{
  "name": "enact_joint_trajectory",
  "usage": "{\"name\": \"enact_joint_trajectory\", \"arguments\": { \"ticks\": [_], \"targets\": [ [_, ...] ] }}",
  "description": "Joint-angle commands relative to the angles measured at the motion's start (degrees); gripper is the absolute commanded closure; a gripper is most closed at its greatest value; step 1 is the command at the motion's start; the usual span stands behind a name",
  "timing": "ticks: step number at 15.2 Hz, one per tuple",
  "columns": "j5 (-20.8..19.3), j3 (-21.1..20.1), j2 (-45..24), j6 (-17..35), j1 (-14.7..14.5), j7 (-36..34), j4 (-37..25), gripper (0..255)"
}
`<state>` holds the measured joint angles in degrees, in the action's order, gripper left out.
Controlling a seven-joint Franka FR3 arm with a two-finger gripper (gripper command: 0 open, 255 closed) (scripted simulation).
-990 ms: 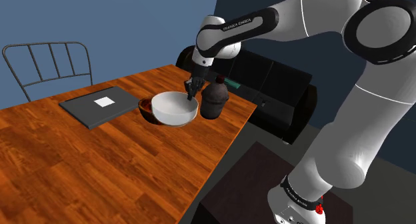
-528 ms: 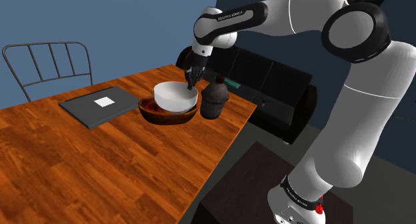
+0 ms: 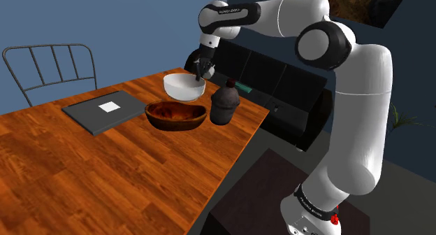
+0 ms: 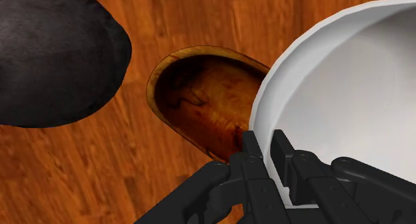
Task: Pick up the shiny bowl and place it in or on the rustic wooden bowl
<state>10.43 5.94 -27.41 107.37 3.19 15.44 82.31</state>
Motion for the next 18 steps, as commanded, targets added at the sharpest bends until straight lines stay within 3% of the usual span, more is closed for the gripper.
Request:
{"name": "enact_joint_trajectory", "arguments": {
  "ticks": [1,3,5,18],
  "targets": [
    [0.3,0.2,-5.1,-4.0,1.4,0.8,-9.0,255],
    [0.6,0.2,-11.1,-8.6,3.0,1.2,-19.5,255],
    [1.0,0.0,-19.1,-14.9,4.9,1.3,-33.8,255],
    [1.2,-0.1,-18.3,-4.5,4.2,2.7,-22.4,255]
  ]
}}
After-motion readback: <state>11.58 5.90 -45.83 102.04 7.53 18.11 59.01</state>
